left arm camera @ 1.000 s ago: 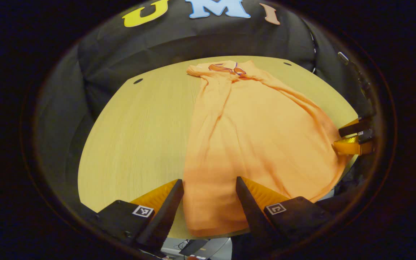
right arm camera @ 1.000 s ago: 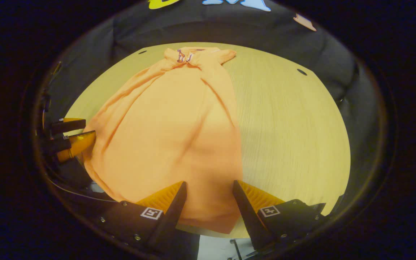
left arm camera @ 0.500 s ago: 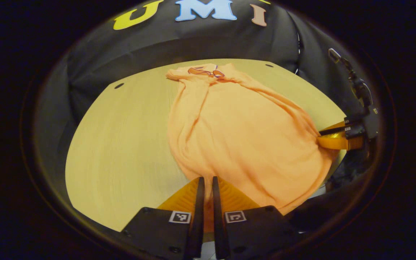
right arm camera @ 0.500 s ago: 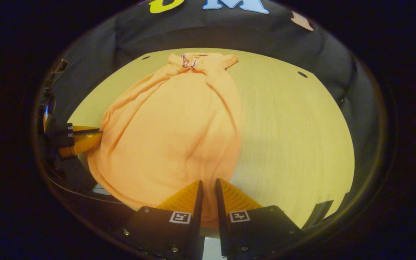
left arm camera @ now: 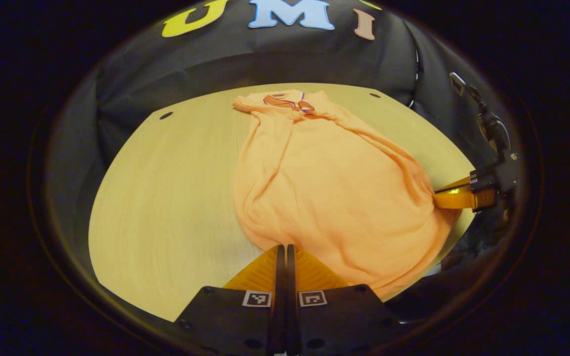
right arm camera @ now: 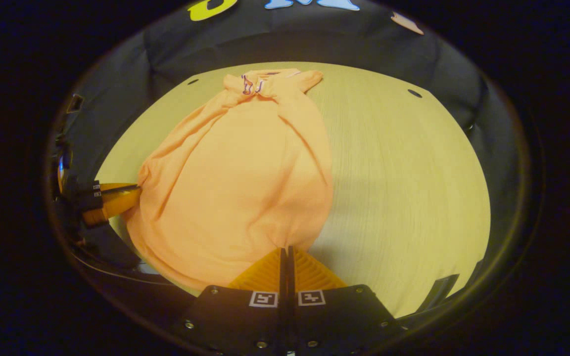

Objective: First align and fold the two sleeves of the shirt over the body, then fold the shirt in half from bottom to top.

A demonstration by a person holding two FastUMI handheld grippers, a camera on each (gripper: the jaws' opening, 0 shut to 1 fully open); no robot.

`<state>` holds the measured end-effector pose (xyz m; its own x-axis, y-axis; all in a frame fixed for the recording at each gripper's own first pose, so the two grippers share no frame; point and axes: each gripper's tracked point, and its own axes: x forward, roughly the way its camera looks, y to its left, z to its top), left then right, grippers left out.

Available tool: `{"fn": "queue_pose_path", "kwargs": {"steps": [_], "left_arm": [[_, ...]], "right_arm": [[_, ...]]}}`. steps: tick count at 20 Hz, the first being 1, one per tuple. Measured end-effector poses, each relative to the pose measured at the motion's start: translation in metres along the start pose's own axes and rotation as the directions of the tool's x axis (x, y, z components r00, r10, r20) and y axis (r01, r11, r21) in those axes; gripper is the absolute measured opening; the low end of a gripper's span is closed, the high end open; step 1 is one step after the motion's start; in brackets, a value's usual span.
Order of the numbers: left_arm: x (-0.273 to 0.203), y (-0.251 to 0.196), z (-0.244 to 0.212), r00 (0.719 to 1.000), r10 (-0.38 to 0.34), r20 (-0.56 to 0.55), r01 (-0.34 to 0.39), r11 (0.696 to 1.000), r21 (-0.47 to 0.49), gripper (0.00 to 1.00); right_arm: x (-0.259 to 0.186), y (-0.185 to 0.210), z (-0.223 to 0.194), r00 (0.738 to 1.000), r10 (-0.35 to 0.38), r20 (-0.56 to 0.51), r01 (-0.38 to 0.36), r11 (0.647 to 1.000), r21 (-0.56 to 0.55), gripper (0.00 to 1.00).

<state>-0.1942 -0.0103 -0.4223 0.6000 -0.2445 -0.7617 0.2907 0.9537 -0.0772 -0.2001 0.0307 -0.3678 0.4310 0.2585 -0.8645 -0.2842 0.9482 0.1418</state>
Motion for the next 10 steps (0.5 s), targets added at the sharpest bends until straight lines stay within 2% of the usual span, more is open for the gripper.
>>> {"fn": "queue_pose_path", "kwargs": {"steps": [2, 3, 5, 10], "left_arm": [[-0.002, 0.004, 0.025, 0.999, 0.003, 0.034, -0.003, 1.0, -0.016, 0.06], [-0.001, 0.006, 0.04, 0.999, 0.001, 0.054, 0.0, 1.0, -0.021, 0.06], [-0.001, 0.008, 0.069, 0.996, 0.003, 0.094, -0.001, 1.0, -0.021, 0.06], [0.006, 0.022, 0.143, 0.984, -0.003, 0.178, 0.005, 1.0, -0.011, 0.06]], "right_arm": [[-0.004, 0.003, 0.015, 1.0, 0.009, 0.028, -0.009, 1.0, 0.007, 0.0], [-0.005, 0.003, 0.024, 0.999, 0.013, 0.044, -0.013, 1.0, 0.009, 0.04], [-0.008, 0.003, 0.044, 0.997, 0.016, 0.075, -0.017, 1.0, 0.01, 0.0], [-0.018, -0.001, 0.113, 0.983, 0.026, 0.182, -0.029, 0.999, 0.015, 0.0]]}}
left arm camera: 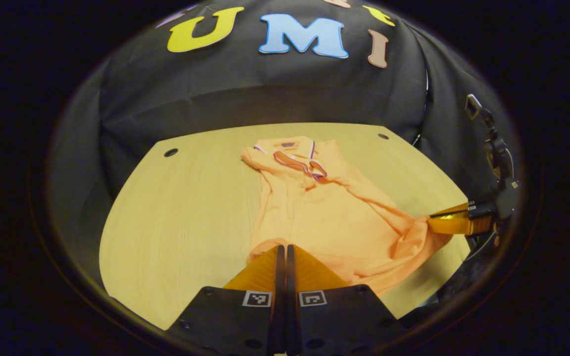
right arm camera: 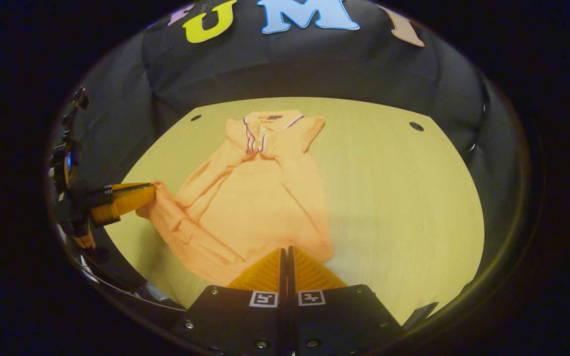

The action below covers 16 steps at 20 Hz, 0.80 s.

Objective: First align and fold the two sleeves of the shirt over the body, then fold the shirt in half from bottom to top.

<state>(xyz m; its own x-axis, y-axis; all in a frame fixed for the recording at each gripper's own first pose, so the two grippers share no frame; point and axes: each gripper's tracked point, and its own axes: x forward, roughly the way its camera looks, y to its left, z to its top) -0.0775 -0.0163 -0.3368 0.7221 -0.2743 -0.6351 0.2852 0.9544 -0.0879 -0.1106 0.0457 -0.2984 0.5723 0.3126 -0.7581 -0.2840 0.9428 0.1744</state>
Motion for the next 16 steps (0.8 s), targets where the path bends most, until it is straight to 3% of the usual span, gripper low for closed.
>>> {"fn": "queue_pose_path", "kwargs": {"steps": [8, 12, 16], "left_arm": [[0.055, 0.038, 0.119, 0.994, 0.029, 0.106, -0.026, 0.999, -0.025, 0.06], [0.096, 0.061, 0.174, 0.985, 0.048, 0.167, -0.037, 0.997, -0.065, 0.05], [0.145, 0.086, 0.223, 0.971, 0.069, 0.227, -0.051, 0.995, -0.083, 0.06]], "right_arm": [[0.032, -0.028, 0.136, 0.983, 0.003, 0.181, -0.003, 1.0, -0.001, 0.01], [0.062, -0.05, 0.203, 0.962, -0.017, 0.274, 0.018, 1.0, -0.003, 0.04], [0.093, -0.068, 0.265, 0.933, -0.027, 0.359, 0.02, 1.0, 0.024, 0.0]]}}
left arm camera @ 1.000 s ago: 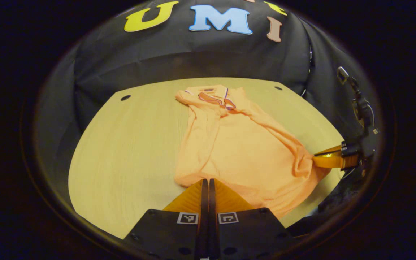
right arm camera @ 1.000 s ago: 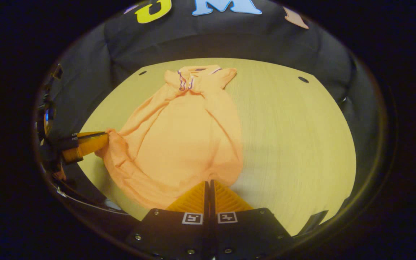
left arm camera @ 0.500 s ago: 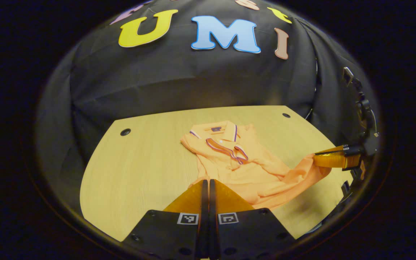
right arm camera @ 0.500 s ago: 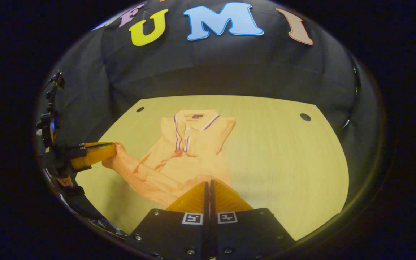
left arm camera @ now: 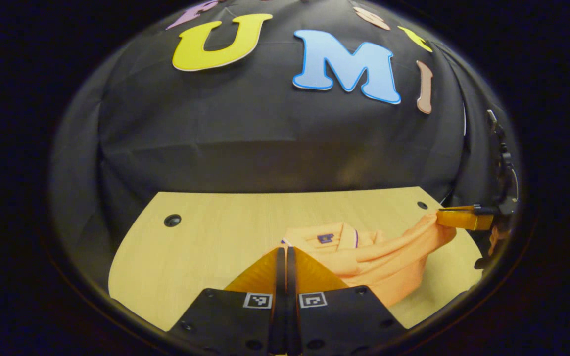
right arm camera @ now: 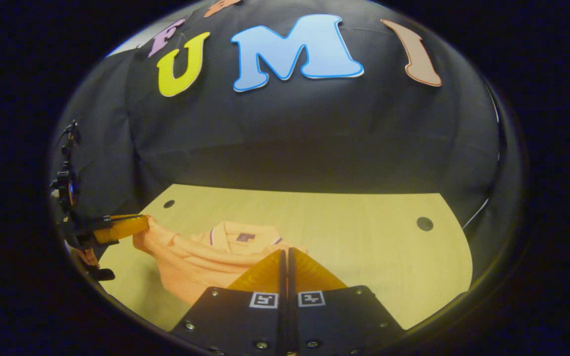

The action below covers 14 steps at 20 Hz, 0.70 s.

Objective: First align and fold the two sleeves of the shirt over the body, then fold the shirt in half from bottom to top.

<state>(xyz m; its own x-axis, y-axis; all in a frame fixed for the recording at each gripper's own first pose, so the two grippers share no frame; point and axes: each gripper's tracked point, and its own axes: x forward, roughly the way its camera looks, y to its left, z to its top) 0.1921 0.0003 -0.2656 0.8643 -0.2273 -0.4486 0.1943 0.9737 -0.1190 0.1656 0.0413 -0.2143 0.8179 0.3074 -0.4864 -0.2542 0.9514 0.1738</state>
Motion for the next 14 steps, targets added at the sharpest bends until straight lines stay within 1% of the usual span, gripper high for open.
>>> {"fn": "queue_pose_path", "kwargs": {"steps": [3, 7, 8, 9, 12, 14], "left_arm": [[0.047, 0.009, 0.019, 0.999, 0.0, 0.038, 0.001, 1.0, -0.019, 0.06], [0.112, 0.02, 0.027, 0.997, -0.014, 0.071, 0.016, 0.999, -0.028, 0.06], [0.127, 0.022, 0.028, 0.996, -0.017, 0.083, 0.019, 1.0, -0.017, 0.07], [0.141, 0.024, 0.029, 0.995, -0.019, 0.096, 0.02, 1.0, -0.002, 0.05], [0.175, 0.028, 0.035, 0.989, -0.041, 0.143, 0.035, 0.998, 0.043, 0.06], [0.195, 0.032, 0.037, 0.985, -0.053, 0.162, 0.047, 0.998, 0.045, 0.05]], "right_arm": [[0.047, -0.012, 0.02, 0.999, 0.003, 0.039, -0.004, 1.0, 0.024, 0.0], [0.105, -0.027, 0.027, 0.997, 0.004, 0.071, -0.005, 1.0, 0.027, 0.0], [0.118, -0.031, 0.027, 0.997, 0.0, 0.077, -0.002, 1.0, 0.028, 0.0], [0.131, -0.036, 0.026, 0.997, -0.005, 0.082, 0.002, 1.0, 0.031, 0.0], [0.167, -0.052, 0.031, 0.994, -0.014, 0.11, 0.007, 0.998, 0.067, 0.0], [0.188, -0.06, 0.033, 0.992, -0.024, 0.121, 0.013, 0.996, 0.088, 0.0]]}}
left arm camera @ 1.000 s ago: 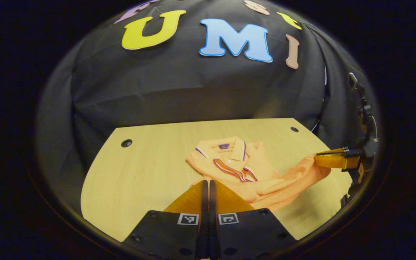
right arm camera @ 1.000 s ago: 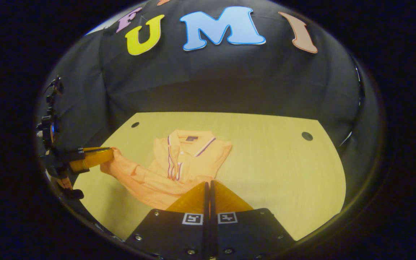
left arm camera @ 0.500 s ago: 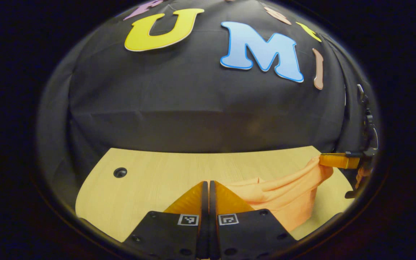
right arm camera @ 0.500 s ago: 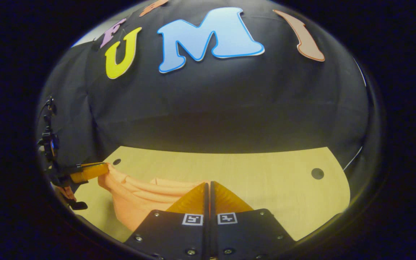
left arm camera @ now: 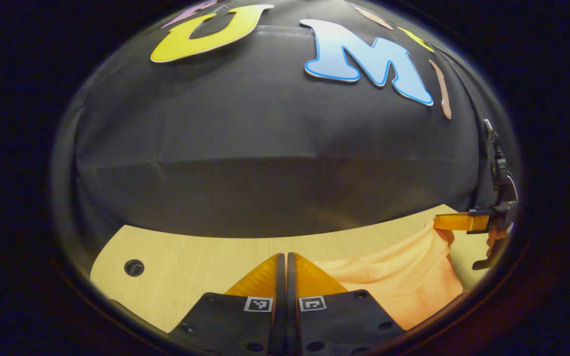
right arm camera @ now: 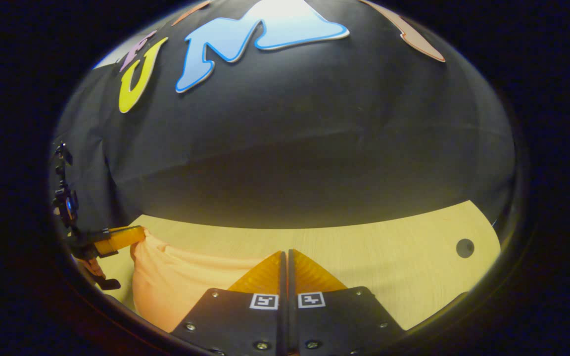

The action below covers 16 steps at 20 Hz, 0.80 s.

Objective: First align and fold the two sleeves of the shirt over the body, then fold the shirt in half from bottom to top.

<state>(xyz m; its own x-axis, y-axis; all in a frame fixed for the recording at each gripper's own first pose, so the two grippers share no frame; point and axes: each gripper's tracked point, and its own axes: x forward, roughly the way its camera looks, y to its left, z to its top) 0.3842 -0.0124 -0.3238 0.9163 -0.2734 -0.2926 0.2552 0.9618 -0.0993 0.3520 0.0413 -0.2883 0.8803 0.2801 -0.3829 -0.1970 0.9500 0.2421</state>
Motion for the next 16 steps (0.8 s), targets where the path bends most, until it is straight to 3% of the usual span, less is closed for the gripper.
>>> {"fn": "queue_pose_path", "kwargs": {"steps": [9, 12, 14, 15, 16], "left_arm": [[0.03, 0.023, -0.042, 0.999, 0.032, -0.023, -0.033, 0.998, -0.047, 0.06], [0.025, 0.036, -0.044, 0.995, 0.092, -0.025, -0.092, 0.995, -0.04, 0.11], [0.012, 0.039, -0.028, 0.995, 0.103, 0.007, -0.102, 0.992, -0.071, 0.33], [0.005, 0.039, -0.018, 0.994, 0.107, 0.017, -0.105, 0.991, -0.078, 0.43], [0.0, 0.041, -0.013, 0.992, 0.12, 0.024, -0.118, 0.991, -0.068, 0.53]], "right_arm": [[0.044, -0.008, -0.039, 0.998, -0.036, -0.057, 0.036, 0.999, -0.011, 0.0], [0.043, -0.014, -0.039, 0.994, -0.08, -0.074, 0.076, 0.996, -0.047, 0.07], [0.039, -0.016, -0.035, 0.995, -0.078, -0.066, 0.075, 0.996, -0.039, 0.14], [0.032, -0.017, -0.032, 0.995, -0.081, -0.06, 0.079, 0.996, -0.039, 0.25], [0.026, -0.017, -0.027, 0.995, -0.081, -0.055, 0.079, 0.996, -0.042, 0.42]]}}
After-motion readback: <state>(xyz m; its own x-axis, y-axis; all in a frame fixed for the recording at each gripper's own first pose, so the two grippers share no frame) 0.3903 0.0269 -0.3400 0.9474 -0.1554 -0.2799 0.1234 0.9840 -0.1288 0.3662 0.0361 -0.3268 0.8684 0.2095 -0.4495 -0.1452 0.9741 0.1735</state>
